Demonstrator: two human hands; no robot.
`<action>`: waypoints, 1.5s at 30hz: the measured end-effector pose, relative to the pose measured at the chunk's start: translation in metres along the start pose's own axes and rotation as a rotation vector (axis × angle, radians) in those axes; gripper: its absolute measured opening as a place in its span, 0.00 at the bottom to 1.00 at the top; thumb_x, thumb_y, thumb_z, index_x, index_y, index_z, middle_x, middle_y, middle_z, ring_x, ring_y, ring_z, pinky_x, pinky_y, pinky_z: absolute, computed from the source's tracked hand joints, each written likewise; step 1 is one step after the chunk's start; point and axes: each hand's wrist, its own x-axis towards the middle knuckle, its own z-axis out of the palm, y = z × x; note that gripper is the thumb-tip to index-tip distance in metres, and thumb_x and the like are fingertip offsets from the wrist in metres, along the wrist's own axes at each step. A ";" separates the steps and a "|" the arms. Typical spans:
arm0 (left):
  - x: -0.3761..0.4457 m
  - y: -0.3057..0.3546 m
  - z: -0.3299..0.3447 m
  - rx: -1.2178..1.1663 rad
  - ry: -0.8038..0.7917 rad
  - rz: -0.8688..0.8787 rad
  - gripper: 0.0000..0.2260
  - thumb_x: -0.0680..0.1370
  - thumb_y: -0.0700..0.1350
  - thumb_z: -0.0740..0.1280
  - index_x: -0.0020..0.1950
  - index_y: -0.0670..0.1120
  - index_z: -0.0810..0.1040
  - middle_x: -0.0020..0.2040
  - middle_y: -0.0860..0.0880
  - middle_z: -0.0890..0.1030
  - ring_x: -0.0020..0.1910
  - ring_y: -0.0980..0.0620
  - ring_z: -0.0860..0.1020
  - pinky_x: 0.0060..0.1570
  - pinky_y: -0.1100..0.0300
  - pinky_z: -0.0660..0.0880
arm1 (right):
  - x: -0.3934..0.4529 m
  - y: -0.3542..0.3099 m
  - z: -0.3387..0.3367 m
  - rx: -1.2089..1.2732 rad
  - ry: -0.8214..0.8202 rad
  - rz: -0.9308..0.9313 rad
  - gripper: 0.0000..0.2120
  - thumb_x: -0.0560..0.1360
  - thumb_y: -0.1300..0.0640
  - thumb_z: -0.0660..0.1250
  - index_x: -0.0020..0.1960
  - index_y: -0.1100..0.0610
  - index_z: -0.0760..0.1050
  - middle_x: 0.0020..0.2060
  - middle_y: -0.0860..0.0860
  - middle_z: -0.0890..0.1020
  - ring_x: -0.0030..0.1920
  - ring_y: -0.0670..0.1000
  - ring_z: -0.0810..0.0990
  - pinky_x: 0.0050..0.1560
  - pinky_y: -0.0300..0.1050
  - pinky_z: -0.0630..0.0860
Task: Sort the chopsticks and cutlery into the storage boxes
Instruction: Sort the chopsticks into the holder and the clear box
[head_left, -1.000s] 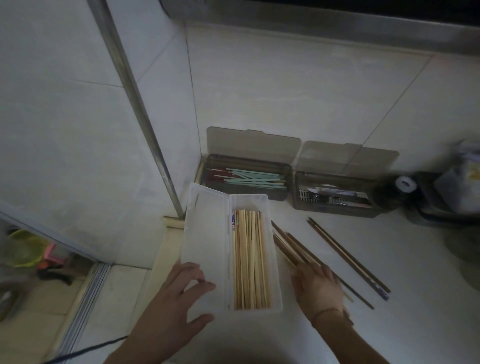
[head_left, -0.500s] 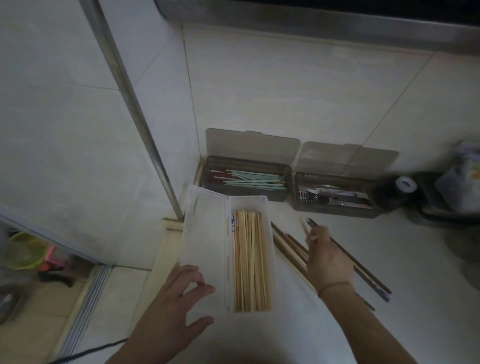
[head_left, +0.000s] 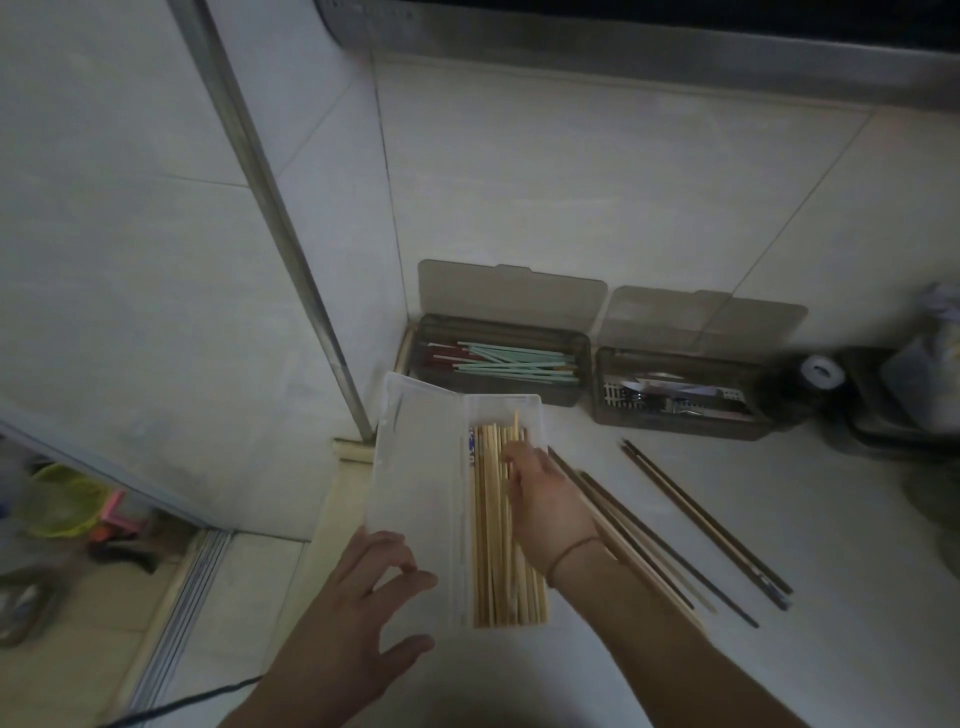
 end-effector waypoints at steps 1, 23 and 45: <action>-0.001 -0.001 0.000 -0.002 -0.003 -0.003 0.23 0.62 0.53 0.81 0.55 0.51 0.80 0.54 0.55 0.73 0.62 0.52 0.71 0.69 0.49 0.61 | -0.004 0.000 0.006 -0.066 -0.102 0.009 0.22 0.75 0.67 0.59 0.64 0.47 0.63 0.51 0.49 0.74 0.41 0.50 0.78 0.39 0.42 0.76; 0.001 0.002 -0.002 -0.034 -0.006 0.004 0.19 0.69 0.59 0.70 0.55 0.52 0.79 0.53 0.54 0.73 0.61 0.52 0.71 0.72 0.60 0.56 | -0.061 0.106 0.006 -0.453 -0.034 0.256 0.10 0.77 0.45 0.58 0.54 0.47 0.74 0.51 0.45 0.76 0.51 0.48 0.75 0.46 0.42 0.75; 0.001 0.001 0.000 -0.038 0.001 0.013 0.20 0.67 0.57 0.74 0.56 0.54 0.76 0.54 0.55 0.72 0.61 0.52 0.72 0.70 0.53 0.61 | -0.074 0.082 -0.006 -0.472 -0.226 0.472 0.13 0.80 0.58 0.53 0.63 0.54 0.67 0.61 0.51 0.72 0.61 0.51 0.73 0.49 0.48 0.77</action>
